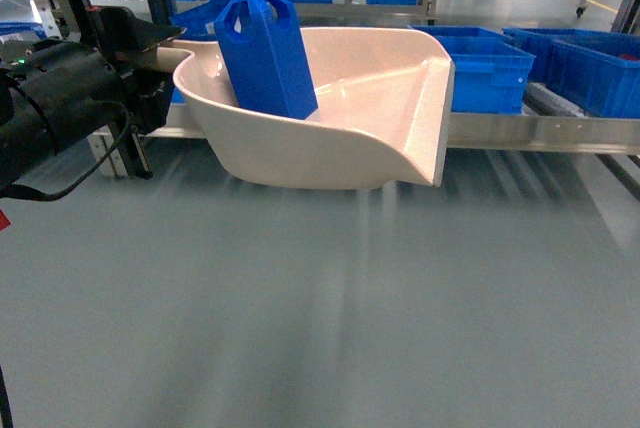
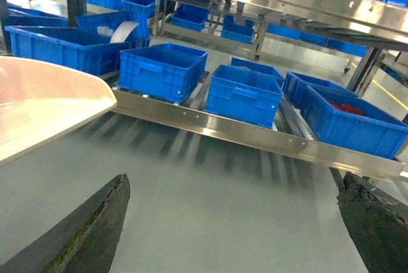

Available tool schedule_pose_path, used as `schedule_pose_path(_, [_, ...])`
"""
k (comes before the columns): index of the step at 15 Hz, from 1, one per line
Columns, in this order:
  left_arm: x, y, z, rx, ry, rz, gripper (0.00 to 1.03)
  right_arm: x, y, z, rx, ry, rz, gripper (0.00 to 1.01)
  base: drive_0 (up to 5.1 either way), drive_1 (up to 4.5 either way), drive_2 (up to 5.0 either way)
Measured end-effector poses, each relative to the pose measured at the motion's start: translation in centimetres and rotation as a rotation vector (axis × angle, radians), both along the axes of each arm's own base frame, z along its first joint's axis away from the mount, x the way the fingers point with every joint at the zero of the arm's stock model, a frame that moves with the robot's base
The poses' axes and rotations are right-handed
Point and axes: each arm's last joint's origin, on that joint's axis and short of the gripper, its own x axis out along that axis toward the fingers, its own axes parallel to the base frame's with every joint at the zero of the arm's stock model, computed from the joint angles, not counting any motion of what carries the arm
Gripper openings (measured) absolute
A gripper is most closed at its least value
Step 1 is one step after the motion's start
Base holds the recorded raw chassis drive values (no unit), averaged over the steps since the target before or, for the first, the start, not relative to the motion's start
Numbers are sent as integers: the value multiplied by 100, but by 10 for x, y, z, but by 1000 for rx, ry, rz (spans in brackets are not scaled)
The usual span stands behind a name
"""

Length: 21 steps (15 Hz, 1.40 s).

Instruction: Place part in tray to right shelf

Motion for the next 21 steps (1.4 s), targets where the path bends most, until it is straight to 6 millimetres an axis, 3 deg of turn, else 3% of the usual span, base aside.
schedule_pose_path(21, [0, 1, 0, 0, 1, 5, 15, 0, 0, 0, 0, 3, 0, 98, 0, 0, 0])
